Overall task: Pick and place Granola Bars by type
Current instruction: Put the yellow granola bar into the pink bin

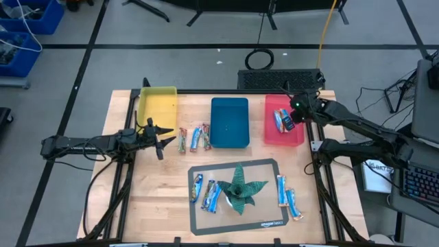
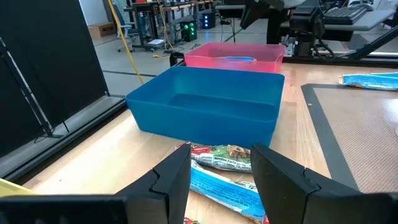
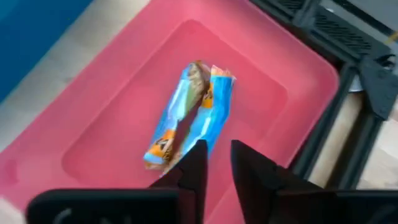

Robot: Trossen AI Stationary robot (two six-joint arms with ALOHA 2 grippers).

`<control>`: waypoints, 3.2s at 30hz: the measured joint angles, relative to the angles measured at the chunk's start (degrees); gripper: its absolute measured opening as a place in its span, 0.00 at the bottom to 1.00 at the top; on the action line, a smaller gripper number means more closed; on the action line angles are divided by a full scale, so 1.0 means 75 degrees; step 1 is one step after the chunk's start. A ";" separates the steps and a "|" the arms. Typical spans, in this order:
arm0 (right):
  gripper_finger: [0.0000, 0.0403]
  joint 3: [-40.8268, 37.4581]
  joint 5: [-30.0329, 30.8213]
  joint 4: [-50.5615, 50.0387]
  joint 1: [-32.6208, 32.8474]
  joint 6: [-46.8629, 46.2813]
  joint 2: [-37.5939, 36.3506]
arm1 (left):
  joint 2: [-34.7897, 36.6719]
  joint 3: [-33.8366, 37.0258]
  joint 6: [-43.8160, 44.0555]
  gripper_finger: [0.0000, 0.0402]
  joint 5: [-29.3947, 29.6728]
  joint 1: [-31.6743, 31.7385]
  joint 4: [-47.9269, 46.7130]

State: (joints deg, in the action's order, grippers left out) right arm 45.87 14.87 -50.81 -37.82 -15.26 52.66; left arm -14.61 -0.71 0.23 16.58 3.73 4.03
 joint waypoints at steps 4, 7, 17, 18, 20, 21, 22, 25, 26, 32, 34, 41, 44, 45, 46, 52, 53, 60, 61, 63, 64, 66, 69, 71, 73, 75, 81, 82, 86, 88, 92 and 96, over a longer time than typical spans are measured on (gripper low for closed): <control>0.26 0.0000 -0.1623 0.0186 0.0003 -0.0024 -0.0177 | 0.0000 0.0000 0.0000 0.43 0.0000 0.0000 -0.0003; 0.29 0.0000 -0.3553 0.0570 0.0260 -0.0267 -0.0437 | 0.0000 0.0000 0.0000 0.43 0.0000 0.0000 -0.0011; 0.24 0.0000 -0.4018 0.0915 0.3805 -0.3403 -0.1032 | 0.0000 -0.0009 0.0016 0.43 -0.0006 0.0001 -0.0131; 0.23 0.0000 -0.3747 0.1066 0.4300 -0.3783 -0.1025 | 0.0000 -0.0009 0.0035 0.43 -0.0006 0.0002 -0.0131; 0.23 0.0000 -0.3199 0.1307 0.5261 -0.4613 -0.0958 | 0.0000 -0.0010 0.0038 0.43 -0.0008 0.0000 -0.0139; 0.23 0.0000 -0.2964 0.1421 0.5699 -0.5041 -0.0889 | 0.0000 -0.0012 0.0036 0.43 -0.0008 -0.0001 -0.0142; 0.23 0.0000 -0.2653 0.1503 0.6142 -0.5429 -0.0799 | 0.0000 -0.0012 0.0036 0.43 -0.0009 -0.0001 -0.0143; 0.23 0.0000 -0.1915 0.1476 0.7325 -0.6486 -0.0398 | 0.0000 -0.0012 0.0035 0.43 -0.0009 -0.0001 -0.0152; 0.23 0.0000 -0.1776 0.1433 0.7633 -0.6802 -0.0238 | 0.0000 -0.0012 0.0035 0.43 -0.0012 0.0000 -0.0152; 0.23 0.0000 -0.1404 0.0863 0.8880 -0.8445 0.0992 | 0.0000 -0.0012 0.0072 0.43 -0.0015 -0.0001 -0.0157; 0.23 0.0000 -0.1407 0.0548 0.9057 -0.8824 0.1381 | 0.0000 -0.0012 0.0073 0.43 -0.0019 -0.0001 -0.0157; 0.23 0.0000 -0.1393 0.0389 0.9160 -0.9277 0.2283 | 0.0000 -0.0009 0.0127 0.43 -0.0026 -0.0001 -0.0128; 0.23 0.0000 -0.1404 0.0488 0.9160 -0.9333 0.2563 | 0.0000 -0.0009 0.0192 0.43 -0.0026 -0.0001 -0.0130; 0.23 0.0000 -0.1436 0.0491 0.9160 -0.9388 0.2646 | 0.0000 -0.0009 0.0192 0.43 -0.0026 -0.0001 -0.0128; 0.23 0.0000 -0.1541 0.0473 0.9160 -0.9421 0.2722 | 0.0000 -0.0009 0.0192 0.43 -0.0026 -0.0001 -0.0128; 0.23 -0.0003 -0.1897 0.0455 0.9160 -0.9475 0.3134 | 0.0000 -0.0006 0.0207 0.43 -0.0026 -0.0001 -0.0130; 0.23 -0.0003 -0.1906 0.0456 0.9160 -0.9475 0.3181 | 0.0000 -0.0006 0.0207 0.43 -0.0026 -0.0001 -0.0130; 0.23 -0.0003 -0.1990 0.0515 0.9160 -0.9530 0.3508 | 0.0000 -0.0006 0.0207 0.43 -0.0023 -0.0001 -0.0129; 0.23 -0.0003 -0.1993 0.0554 0.9160 -0.9518 0.3550 | 0.0000 -0.0006 0.0207 0.43 -0.0023 -0.0001 -0.0129; 0.23 -0.0003 -0.1993 0.0657 0.9160 -0.9499 0.3613 | 0.0000 -0.0006 0.0207 0.43 -0.0023 -0.0001 -0.0131; 0.23 -0.0003 -0.1993 0.0695 0.9160 -0.9499 0.3632 | 0.0000 -0.0006 0.0207 0.43 -0.0023 -0.0001 -0.0129; 0.23 -0.0003 -0.1998 0.0761 0.9160 -0.9526 0.3658 | 0.0000 -0.0003 0.0207 0.43 -0.0023 -0.0001 -0.0131; 0.23 -0.0003 -0.2082 0.0761 0.9160 -0.9653 0.3735 | 0.0000 -0.0003 0.0204 0.43 -0.0023 -0.0001 -0.0131; 0.23 -0.0003 -0.2199 0.0761 0.9160 -0.9653 0.3819 | 0.0000 -0.0003 0.0204 0.43 -0.0020 -0.0001 -0.0131; 0.23 -0.0001 -0.2218 0.0755 0.9160 -0.9650 0.3904 | 0.0000 -0.0003 0.0204 0.43 -0.0020 -0.0001 -0.0131; 0.23 0.0006 -0.2221 0.0753 0.9160 -0.9593 0.3967 | 0.0000 -0.0003 0.0204 0.43 -0.0020 -0.0001 -0.0131; 0.10 0.0009 -0.2152 0.0737 0.9160 -0.9088 0.4025 | 0.0000 -0.0003 0.0204 0.43 -0.0017 -0.0001 -0.0131; 0.05 0.0012 -0.2068 0.0734 0.9168 -0.8955 0.4020 | 0.0000 -0.0003 0.0204 0.43 -0.0017 -0.0001 -0.0131; 0.01 0.0012 -0.1619 0.0758 0.9174 -0.8568 0.4016 | 0.0000 -0.0003 0.0201 0.43 -0.0017 -0.0001 -0.0128; 0.00 0.0012 -0.1419 0.0818 0.9183 -0.8407 0.3988 | 0.0000 -0.0003 0.0198 0.43 -0.0017 -0.0001 -0.0131; 0.00 -0.0012 -0.0705 0.1457 0.9224 -0.8053 0.3612 | 0.0000 -0.0003 0.0198 0.43 -0.0012 -0.0001 -0.0127; 0.00 -0.0012 0.0312 0.2350 0.9225 -0.7306 0.2856 | 0.0000 0.0000 0.0198 0.43 -0.0006 -0.0001 -0.0125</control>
State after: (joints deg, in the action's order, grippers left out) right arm 45.78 17.21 -33.18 31.36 -70.06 74.09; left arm -14.61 -0.71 1.72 16.53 3.73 3.09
